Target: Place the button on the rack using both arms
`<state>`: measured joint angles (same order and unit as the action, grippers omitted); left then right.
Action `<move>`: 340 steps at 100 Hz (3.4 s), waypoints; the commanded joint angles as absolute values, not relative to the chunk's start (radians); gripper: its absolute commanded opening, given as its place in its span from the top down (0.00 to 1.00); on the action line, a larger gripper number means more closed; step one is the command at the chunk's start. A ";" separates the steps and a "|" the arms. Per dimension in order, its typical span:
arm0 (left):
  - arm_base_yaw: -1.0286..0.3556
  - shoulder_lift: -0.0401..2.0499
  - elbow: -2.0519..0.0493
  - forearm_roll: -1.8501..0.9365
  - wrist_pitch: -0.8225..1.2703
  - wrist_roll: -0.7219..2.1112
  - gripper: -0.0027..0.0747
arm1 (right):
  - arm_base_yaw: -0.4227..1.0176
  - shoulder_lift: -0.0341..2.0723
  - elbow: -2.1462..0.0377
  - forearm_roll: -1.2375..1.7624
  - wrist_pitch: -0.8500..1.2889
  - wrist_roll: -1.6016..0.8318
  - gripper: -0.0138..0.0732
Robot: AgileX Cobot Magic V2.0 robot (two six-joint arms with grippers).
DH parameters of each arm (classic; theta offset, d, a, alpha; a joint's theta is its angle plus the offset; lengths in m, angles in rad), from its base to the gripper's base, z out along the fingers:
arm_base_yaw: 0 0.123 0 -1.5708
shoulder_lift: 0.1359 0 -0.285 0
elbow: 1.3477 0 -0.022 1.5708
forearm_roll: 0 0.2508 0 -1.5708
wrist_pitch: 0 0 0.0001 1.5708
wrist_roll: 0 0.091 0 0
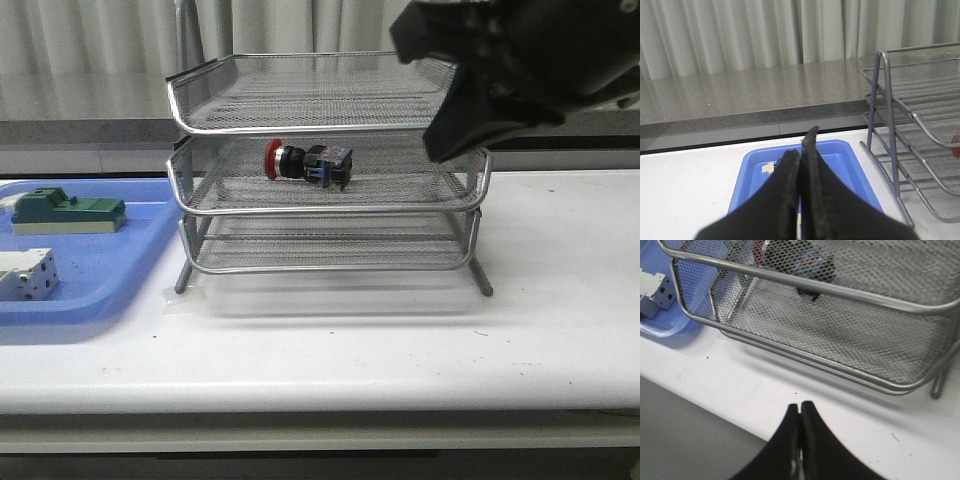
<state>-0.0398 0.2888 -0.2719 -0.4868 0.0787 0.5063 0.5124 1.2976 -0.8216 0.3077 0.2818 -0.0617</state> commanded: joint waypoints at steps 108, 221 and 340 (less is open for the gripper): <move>-0.037 0.294 -0.301 -0.500 0.000 0.496 0.99 | 0.094 0.194 -0.527 0.000 0.608 -0.072 0.91; -0.037 0.294 -0.301 -0.500 0.000 0.496 0.99 | 0.094 0.149 -0.410 0.000 0.490 -0.072 0.91; -0.037 0.294 -0.301 -0.500 0.000 0.496 0.99 | 0.094 -0.027 0.028 -0.046 0.099 0.000 0.91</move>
